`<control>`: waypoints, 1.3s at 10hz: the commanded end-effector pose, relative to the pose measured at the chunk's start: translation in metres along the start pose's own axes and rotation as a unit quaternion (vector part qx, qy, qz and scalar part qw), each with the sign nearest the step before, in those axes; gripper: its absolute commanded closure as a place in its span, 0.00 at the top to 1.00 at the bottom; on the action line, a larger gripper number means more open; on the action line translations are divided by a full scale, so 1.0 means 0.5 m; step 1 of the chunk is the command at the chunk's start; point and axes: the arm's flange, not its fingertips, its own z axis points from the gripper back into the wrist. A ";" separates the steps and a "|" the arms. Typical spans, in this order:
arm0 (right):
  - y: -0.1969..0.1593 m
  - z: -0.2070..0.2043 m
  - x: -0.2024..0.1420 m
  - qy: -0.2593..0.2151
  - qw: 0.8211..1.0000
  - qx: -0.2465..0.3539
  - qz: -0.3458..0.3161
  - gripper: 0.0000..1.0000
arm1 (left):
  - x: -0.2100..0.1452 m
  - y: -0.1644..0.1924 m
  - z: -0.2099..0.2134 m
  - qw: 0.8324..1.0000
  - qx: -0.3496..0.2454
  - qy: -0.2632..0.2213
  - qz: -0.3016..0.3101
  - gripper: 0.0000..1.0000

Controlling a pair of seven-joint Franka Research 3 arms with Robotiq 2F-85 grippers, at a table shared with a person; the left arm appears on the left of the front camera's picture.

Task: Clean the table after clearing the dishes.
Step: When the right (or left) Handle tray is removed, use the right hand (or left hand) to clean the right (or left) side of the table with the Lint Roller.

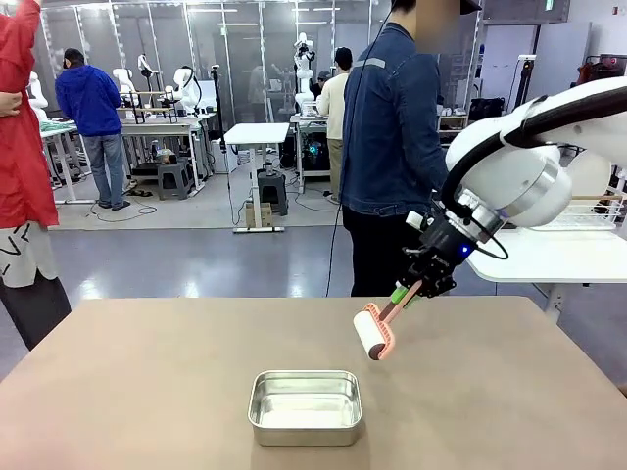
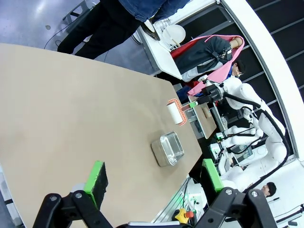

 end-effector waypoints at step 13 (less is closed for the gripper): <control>-0.376 0.023 -0.158 -0.070 0.985 -0.066 -0.142 0.21 | -0.003 -0.007 0.008 1.000 0.004 0.007 -0.003 1.00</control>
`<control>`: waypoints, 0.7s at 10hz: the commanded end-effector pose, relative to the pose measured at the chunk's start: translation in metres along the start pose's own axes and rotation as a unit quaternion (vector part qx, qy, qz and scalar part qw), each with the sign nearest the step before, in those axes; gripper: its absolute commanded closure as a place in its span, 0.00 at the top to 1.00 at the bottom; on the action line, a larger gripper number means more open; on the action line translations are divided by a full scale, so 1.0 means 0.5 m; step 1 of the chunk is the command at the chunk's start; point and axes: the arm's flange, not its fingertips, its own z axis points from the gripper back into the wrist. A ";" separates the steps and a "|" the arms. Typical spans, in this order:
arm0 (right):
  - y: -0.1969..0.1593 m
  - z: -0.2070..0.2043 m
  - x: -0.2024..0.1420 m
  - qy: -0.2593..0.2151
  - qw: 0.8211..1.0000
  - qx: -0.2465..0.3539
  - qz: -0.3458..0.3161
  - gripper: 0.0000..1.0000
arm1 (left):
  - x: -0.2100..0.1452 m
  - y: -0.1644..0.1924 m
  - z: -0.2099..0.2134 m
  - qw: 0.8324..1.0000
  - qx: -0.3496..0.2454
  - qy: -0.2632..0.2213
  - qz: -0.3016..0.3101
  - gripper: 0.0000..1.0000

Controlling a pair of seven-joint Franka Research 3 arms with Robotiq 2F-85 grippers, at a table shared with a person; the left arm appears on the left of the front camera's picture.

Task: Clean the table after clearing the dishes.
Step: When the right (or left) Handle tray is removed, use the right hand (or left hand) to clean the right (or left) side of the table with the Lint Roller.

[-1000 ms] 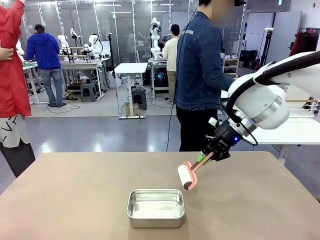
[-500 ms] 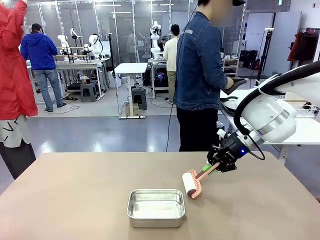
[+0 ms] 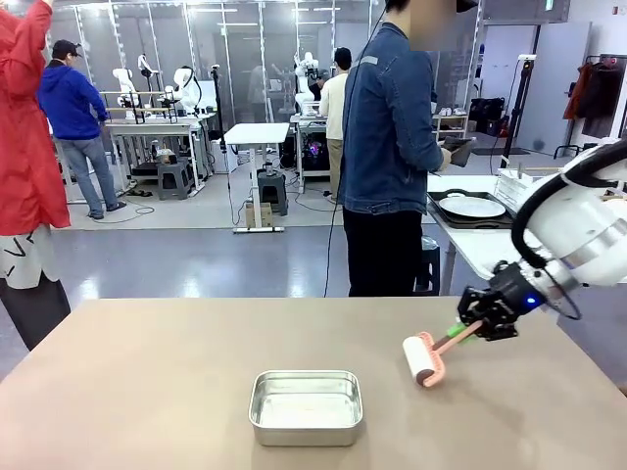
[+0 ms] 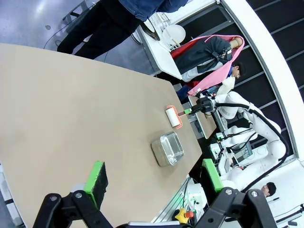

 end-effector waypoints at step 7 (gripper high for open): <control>-0.196 0.172 -0.067 -0.028 0.978 -0.196 -0.063 0.21 | -0.003 -0.007 0.007 1.000 0.004 0.007 -0.003 1.00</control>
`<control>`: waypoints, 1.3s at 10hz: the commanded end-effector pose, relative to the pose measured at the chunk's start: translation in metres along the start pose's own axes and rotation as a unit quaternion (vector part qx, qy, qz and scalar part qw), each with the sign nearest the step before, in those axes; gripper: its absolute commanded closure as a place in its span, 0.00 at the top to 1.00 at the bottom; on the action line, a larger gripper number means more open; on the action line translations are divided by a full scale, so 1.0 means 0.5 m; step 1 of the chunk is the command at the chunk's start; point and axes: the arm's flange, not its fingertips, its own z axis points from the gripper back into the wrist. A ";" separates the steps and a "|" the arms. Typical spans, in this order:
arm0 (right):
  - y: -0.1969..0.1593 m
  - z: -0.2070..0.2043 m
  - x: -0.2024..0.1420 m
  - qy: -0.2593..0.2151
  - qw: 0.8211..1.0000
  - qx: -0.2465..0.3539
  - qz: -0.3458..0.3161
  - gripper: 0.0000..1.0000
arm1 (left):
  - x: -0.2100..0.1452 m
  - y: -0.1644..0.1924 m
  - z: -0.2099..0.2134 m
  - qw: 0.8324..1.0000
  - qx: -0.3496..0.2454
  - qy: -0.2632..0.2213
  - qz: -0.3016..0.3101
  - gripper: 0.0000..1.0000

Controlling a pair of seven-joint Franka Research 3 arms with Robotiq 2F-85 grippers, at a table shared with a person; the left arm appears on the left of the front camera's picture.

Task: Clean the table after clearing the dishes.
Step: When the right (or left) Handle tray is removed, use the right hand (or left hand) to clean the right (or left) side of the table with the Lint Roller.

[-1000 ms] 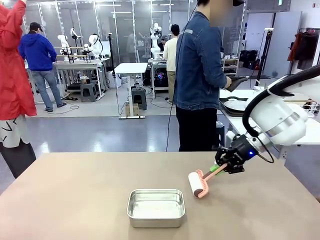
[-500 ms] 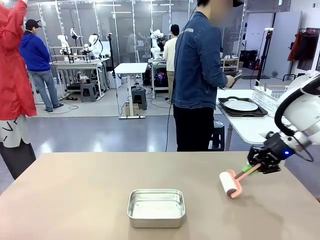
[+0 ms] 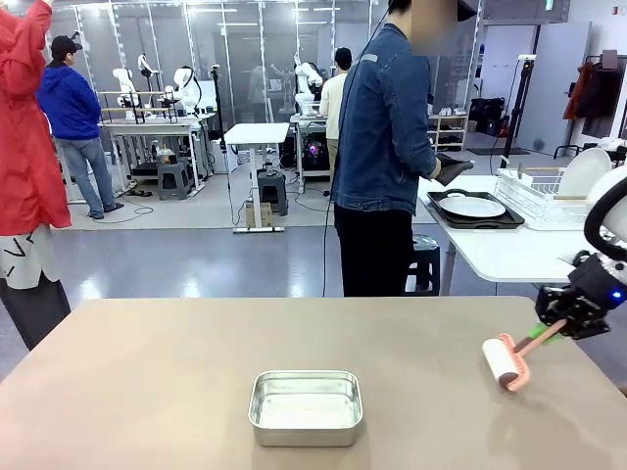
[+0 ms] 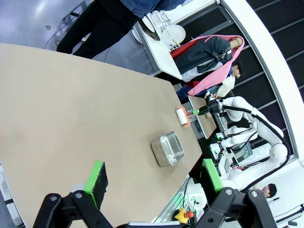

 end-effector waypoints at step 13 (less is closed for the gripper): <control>0.115 0.239 -0.068 -0.054 0.982 -0.134 0.121 0.21 | -0.003 -0.007 0.007 1.000 0.004 0.007 -0.003 1.00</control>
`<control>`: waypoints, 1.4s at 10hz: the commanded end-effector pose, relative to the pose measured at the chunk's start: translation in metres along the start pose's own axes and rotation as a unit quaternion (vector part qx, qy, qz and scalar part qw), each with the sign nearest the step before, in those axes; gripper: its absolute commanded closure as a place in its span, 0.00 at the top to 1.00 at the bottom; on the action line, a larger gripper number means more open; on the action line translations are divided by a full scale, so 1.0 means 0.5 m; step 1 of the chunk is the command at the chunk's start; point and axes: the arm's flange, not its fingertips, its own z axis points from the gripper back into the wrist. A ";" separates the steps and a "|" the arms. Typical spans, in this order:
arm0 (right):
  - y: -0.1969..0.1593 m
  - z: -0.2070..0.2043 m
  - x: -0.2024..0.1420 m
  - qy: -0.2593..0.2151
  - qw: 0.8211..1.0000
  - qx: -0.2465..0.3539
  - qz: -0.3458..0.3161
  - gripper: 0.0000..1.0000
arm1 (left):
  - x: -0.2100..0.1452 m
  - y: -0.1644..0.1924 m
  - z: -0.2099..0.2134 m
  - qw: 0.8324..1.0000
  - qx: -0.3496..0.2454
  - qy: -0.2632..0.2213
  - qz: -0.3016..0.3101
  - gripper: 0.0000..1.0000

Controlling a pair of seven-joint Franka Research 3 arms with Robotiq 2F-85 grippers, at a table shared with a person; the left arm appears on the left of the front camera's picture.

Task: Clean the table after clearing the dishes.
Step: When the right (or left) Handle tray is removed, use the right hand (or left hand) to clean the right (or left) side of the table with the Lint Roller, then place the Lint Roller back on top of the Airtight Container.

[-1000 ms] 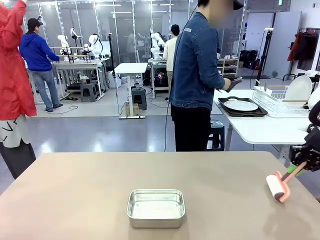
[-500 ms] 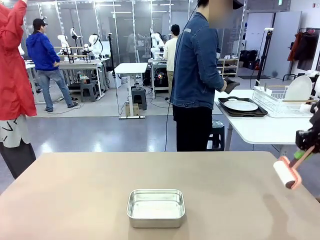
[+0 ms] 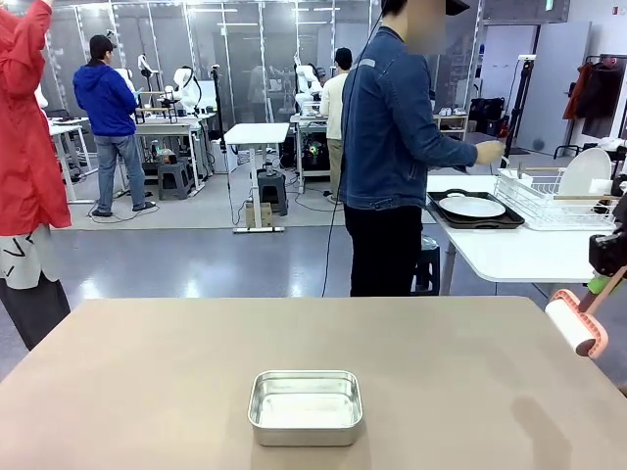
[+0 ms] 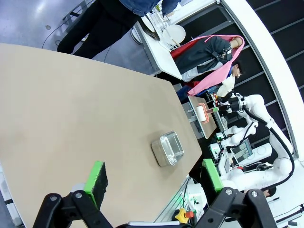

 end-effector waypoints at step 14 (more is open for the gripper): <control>0.060 0.019 0.024 -0.037 0.997 -0.023 0.070 0.21 | -0.003 -0.007 0.007 1.000 0.004 0.007 -0.003 1.00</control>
